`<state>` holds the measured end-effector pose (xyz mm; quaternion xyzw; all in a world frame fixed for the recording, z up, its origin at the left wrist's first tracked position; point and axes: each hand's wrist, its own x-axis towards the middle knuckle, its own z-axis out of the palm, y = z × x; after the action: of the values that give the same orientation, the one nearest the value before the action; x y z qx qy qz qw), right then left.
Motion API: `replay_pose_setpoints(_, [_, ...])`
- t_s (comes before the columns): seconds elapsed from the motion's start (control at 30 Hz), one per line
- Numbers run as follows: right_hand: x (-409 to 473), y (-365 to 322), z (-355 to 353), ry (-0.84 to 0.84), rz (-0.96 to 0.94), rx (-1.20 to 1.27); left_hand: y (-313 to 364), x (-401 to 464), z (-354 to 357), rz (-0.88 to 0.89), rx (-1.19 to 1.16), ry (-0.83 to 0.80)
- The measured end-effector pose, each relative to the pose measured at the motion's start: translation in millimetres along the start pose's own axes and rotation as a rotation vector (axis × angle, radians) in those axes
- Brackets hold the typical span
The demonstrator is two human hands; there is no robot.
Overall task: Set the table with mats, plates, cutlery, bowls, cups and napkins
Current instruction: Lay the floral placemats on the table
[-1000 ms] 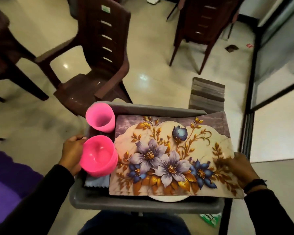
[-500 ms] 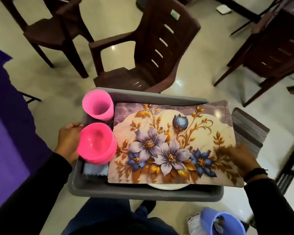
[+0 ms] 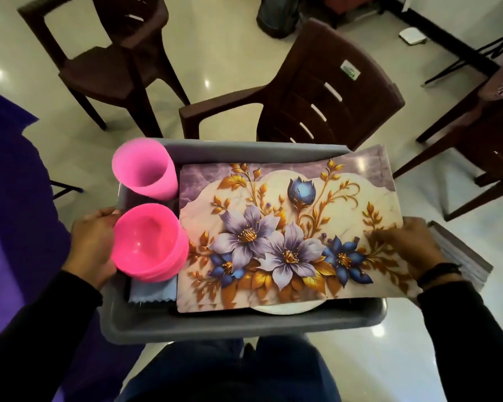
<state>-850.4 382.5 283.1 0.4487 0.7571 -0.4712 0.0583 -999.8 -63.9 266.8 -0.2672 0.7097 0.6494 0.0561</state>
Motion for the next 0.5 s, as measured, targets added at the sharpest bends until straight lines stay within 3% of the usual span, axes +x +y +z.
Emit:
replay_pose_setpoints(0.23, [77,-86,33,-0.026,-0.05,-0.033,34,66,21,-0.036,-0.03,-0.038])
replay_pose_setpoints(0.5, [196,-133,87,-0.056,-0.054,-0.101,22,144,63,-0.116,-0.017,0.121])
